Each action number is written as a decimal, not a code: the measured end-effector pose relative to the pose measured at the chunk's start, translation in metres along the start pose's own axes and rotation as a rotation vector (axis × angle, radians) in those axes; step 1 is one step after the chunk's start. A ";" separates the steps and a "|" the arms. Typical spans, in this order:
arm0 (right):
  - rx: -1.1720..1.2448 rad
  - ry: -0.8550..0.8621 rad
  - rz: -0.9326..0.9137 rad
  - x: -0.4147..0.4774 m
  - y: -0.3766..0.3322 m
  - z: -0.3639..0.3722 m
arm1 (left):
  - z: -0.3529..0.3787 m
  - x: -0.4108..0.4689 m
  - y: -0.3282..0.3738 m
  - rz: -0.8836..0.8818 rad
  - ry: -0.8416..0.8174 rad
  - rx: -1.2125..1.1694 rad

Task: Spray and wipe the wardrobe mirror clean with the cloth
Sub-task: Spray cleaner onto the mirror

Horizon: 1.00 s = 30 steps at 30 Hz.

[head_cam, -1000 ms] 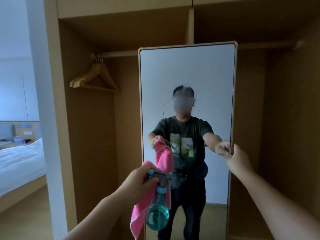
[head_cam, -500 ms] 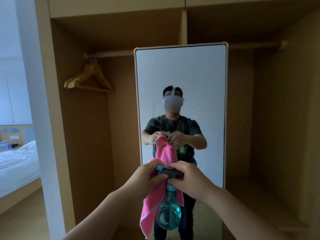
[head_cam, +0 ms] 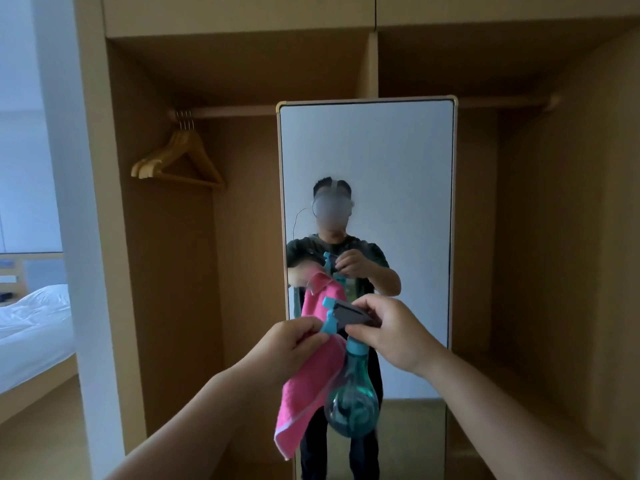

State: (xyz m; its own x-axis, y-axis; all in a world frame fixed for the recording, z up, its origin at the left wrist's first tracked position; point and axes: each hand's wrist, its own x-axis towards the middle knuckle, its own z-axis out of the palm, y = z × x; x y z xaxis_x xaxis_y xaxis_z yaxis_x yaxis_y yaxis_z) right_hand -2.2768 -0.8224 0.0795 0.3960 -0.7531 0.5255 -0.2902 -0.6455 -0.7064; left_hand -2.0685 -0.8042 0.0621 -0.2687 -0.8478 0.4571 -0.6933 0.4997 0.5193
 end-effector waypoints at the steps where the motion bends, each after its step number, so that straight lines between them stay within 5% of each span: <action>1: 0.027 0.005 0.004 0.000 -0.004 -0.001 | -0.001 0.001 0.000 0.020 0.032 0.011; 6: 0.345 0.004 0.016 -0.003 -0.015 -0.002 | -0.006 0.004 0.006 0.054 0.204 -0.151; 9: 0.349 -0.164 0.064 -0.006 -0.019 0.005 | -0.007 0.006 0.016 0.116 0.102 -0.246; 18: 0.571 -0.008 0.123 0.002 -0.019 -0.013 | -0.017 0.029 0.024 0.071 -0.049 -0.039; 21: 0.619 0.133 0.113 0.013 -0.020 -0.036 | -0.026 0.034 0.018 0.052 -0.121 0.097; 30: 0.260 0.592 0.174 0.059 -0.035 -0.119 | -0.051 0.060 0.014 0.016 -0.002 0.373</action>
State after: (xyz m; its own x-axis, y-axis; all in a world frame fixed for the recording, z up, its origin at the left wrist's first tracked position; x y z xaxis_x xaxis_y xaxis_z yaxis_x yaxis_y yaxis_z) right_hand -2.3473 -0.8597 0.1918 -0.2042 -0.8338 0.5129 -0.0578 -0.5127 -0.8566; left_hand -2.0601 -0.8388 0.1337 -0.2828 -0.8410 0.4613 -0.8848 0.4144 0.2131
